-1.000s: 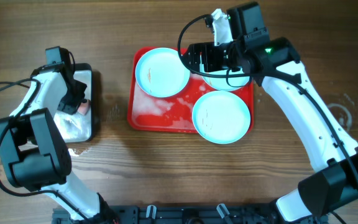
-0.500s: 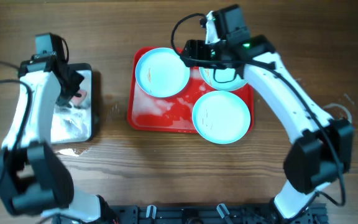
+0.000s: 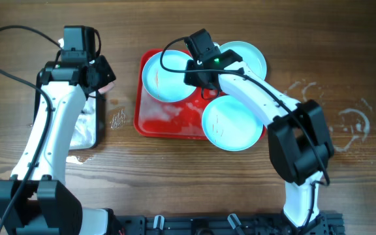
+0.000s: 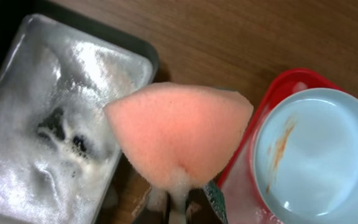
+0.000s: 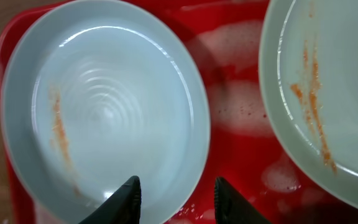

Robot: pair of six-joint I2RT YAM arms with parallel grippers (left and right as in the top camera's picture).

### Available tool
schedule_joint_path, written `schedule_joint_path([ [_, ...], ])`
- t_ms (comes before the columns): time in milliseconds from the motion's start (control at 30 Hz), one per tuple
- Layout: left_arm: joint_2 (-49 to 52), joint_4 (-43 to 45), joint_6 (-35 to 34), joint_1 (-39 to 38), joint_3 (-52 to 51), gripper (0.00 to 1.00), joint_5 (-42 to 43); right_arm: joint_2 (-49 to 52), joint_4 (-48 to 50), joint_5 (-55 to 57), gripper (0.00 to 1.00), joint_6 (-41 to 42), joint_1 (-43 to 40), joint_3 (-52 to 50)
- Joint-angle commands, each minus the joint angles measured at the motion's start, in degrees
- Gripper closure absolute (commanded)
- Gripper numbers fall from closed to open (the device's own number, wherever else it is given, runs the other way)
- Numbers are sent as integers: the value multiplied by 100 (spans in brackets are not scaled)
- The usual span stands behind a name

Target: Clean dirty plates on tray and stack at the side

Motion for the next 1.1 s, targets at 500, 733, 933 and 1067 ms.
schedule_joint_path([
  [500,352,1088,898,-778,61,96,142,804,380,31,87,568,-7,94],
  [733,527,1097,898,-822,61,96,195,804,-258,-699,96,511,-7,94],
  [933,658,1176,654,-903,46,96,448,804,-629,-887,96,487,-7,94],
  [1067,1060,1307,511,-1078,44,96,575,804,-597,-951,96,363,-7,94],
])
